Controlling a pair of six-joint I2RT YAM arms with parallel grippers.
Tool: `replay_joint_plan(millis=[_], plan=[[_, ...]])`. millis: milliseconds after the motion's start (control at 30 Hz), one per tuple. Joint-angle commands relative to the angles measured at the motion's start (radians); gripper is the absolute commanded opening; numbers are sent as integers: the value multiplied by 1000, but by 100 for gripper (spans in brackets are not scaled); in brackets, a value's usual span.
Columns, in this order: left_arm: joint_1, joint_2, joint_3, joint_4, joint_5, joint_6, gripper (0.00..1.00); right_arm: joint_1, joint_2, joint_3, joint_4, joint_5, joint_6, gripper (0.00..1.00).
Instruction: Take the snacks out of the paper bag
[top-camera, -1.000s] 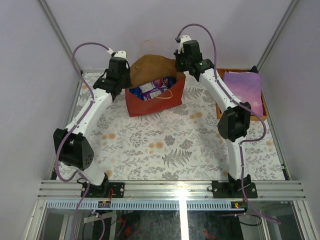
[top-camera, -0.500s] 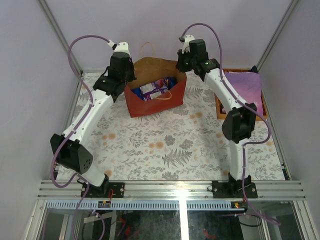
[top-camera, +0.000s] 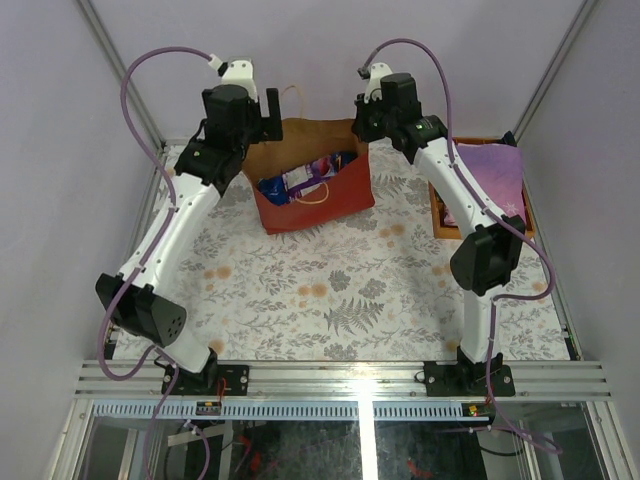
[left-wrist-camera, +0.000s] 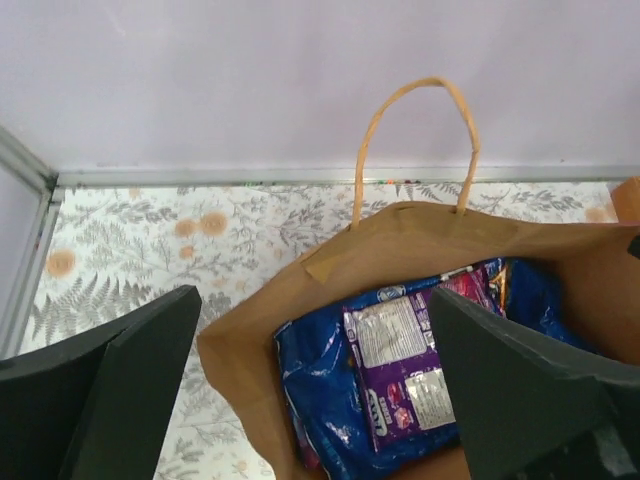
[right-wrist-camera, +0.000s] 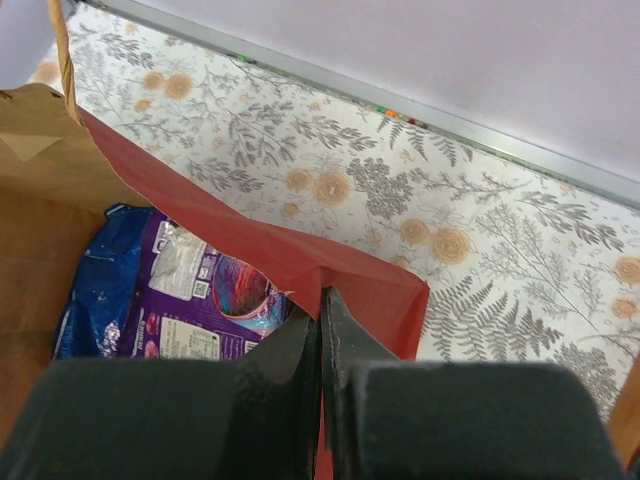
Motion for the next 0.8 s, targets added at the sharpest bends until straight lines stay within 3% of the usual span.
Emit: replay_joint_plan(millis=[0,133,267,400,533,767], plan=[[39,60,92,42,113,97,100,0,-76,93,179,43,-33,0],[145,166,197,28,415,107,100,0,-42,121,160,55,-53,0],[195,245,264,32,737,213,100,-1,-34,115,161,42,-63,0],[234,331,363,28,941,241,100,-2,-37,94,170,29,-70,0],[271,458,503,3,1057,209,100,-1,-39,77,178,16,-69,0],[274,603,588,40,1037,161,99,-1,-32,72,185,-2,-65,0]])
